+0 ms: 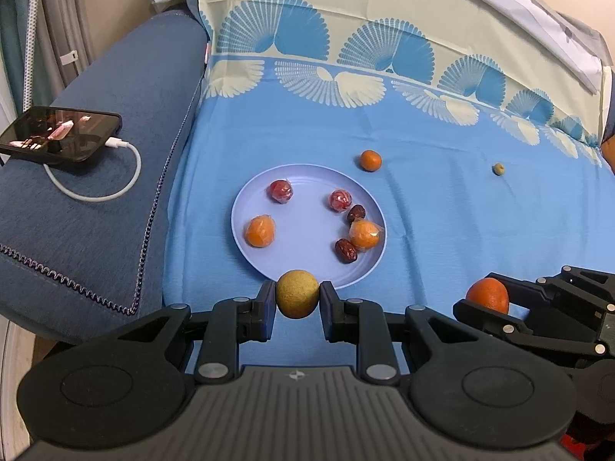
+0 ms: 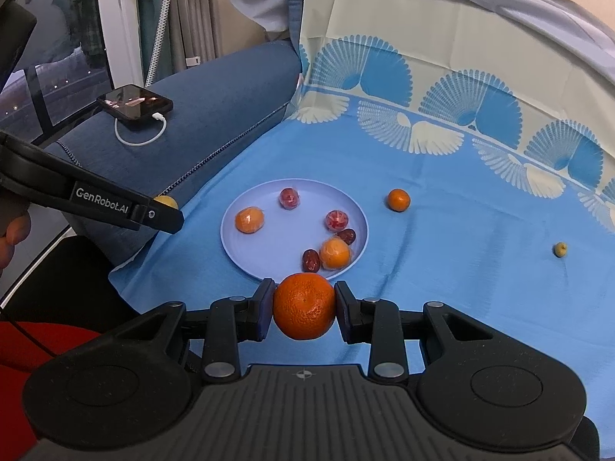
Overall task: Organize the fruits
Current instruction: 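Carry the yellow fruit in the left gripper to the plate while the right carries the mandarin, then open both grippers to drop the yellow fruit and mandarin onto the plate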
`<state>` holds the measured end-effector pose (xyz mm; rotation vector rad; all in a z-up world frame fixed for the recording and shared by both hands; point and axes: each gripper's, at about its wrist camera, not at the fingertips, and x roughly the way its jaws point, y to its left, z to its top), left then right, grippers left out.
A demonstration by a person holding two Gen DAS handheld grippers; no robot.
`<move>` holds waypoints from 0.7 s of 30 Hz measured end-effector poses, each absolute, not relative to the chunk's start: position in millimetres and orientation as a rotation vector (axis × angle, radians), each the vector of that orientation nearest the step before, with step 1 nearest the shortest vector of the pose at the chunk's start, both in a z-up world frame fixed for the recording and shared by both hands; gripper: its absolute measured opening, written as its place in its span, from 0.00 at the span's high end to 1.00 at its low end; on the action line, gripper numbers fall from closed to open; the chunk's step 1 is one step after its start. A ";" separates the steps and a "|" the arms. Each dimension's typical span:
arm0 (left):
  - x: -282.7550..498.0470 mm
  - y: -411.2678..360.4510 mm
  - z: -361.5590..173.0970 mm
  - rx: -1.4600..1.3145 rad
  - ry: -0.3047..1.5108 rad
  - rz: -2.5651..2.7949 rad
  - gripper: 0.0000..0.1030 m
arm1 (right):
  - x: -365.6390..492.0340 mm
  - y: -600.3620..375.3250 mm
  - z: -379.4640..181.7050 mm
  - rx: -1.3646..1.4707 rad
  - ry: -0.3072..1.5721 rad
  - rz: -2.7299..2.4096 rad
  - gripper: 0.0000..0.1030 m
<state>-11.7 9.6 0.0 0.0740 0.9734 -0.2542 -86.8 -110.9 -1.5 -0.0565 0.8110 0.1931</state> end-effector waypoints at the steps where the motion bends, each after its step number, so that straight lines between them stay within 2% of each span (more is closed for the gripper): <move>1: -8.9 9.3 -0.9 0.075 0.976 -0.254 0.74 | -83.8 -111.1 -2.7 -0.054 0.814 0.195 0.66; 21: 92.1 -13.3 -50.2 0.151 1.049 -0.254 0.75 | 17.0 -103.1 -49.7 -0.044 0.865 0.268 0.66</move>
